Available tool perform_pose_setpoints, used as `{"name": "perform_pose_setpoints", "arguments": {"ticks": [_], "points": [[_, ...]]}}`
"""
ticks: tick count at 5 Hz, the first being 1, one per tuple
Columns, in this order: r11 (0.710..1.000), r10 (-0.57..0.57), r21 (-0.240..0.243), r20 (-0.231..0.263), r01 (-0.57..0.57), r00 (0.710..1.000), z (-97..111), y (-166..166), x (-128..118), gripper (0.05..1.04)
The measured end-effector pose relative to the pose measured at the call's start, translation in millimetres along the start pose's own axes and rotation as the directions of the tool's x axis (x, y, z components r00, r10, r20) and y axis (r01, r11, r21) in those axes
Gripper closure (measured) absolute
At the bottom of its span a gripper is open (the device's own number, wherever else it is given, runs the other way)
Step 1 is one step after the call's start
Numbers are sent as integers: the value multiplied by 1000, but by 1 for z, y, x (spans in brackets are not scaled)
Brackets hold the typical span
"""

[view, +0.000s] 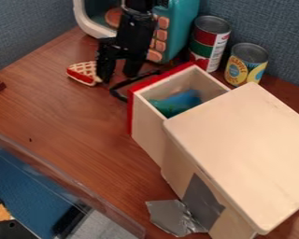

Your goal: Close the drawer

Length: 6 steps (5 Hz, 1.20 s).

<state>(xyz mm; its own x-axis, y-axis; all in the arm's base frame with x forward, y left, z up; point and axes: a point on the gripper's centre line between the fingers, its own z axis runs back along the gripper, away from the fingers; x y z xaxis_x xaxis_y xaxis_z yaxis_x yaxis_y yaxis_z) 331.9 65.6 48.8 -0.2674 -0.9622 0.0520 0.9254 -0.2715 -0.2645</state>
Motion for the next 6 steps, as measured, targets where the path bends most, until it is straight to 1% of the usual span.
{"name": "perform_pose_setpoints", "arguments": {"ticks": [1,2,3,4,5,6], "points": [[1000,-9,-5,68,9,998,-2,3,23,83],[1000,-18,-11,120,20,993,-2,7,45,83],[999,-31,-33,172,37,985,-8,8,73,83],[998,-38,-38,205,47,978,-9,8,88,83],[1000,-18,-14,165,21,986,11,0,91,85],[967,213,127,79,-222,974,57,-23,60,85]]}}
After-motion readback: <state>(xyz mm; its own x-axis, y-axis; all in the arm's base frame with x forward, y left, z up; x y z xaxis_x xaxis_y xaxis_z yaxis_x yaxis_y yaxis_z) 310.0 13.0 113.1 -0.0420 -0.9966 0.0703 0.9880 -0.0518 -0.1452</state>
